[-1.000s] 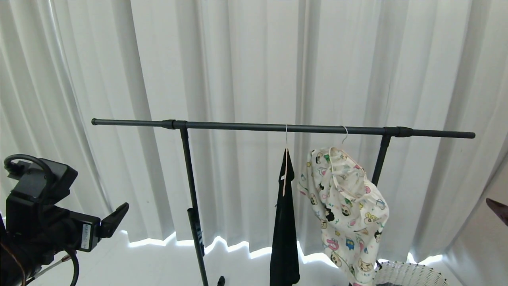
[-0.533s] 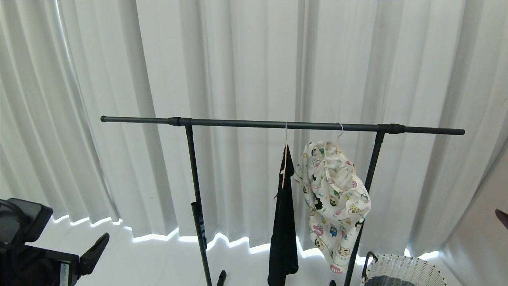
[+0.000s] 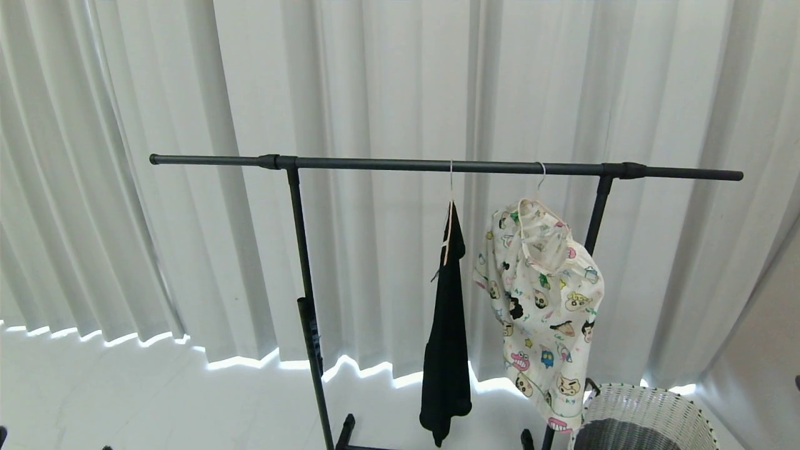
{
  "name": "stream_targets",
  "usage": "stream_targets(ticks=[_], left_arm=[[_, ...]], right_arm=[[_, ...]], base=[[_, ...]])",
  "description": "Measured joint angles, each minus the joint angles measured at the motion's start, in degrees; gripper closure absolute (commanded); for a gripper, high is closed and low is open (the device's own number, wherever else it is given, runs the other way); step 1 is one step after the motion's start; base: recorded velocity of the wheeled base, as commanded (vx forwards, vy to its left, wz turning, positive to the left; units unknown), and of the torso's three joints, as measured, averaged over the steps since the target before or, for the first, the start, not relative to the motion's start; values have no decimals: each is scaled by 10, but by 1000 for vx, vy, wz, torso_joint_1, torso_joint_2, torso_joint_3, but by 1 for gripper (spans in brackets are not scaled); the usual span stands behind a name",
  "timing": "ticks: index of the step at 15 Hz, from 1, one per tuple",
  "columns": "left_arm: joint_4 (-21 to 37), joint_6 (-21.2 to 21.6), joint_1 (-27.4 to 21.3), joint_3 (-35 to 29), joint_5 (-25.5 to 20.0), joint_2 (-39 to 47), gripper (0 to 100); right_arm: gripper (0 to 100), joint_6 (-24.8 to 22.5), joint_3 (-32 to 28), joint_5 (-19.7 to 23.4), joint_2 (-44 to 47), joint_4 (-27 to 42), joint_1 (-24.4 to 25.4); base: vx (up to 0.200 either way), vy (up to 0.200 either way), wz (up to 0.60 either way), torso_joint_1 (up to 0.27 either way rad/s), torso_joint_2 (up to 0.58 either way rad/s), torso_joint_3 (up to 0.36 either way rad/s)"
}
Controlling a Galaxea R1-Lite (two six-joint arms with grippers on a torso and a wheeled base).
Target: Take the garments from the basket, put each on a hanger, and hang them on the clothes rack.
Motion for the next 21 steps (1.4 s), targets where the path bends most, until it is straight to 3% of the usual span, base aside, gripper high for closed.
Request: stream_targets(ticks=[3, 7, 12, 16, 19, 21], left_arm=[[114, 1, 17, -5, 12, -145, 0], [142, -8, 27, -9, 20, -275, 0], [143, -24, 28, -10, 19, -316, 0], [143, -24, 28, -9, 11, -321, 0], [143, -55, 26, -9, -46, -322, 0], [145, -118, 2, -6, -97, -323, 0]], right_arm=[[0, 1, 53, 1, -56, 1, -23], [0, 1, 111, 15, -145, 11, -28], [0, -17, 123, 74, -281, 143, -20], [0, -3, 125, 75, -358, 148, -14], [0, 46, 125, 46, -419, 135, -14], [0, 54, 125, 55, -435, 135, -14]], base=[[0, 0, 0, -235, 522, 289], [0, 0, 0, -215, 503, 292], [0, 0, 0, -193, 482, 284], [0, 0, 0, -104, 266, 167], [0, 0, 0, -6, 20, 14], [0, 0, 0, 0, 0, 0]])
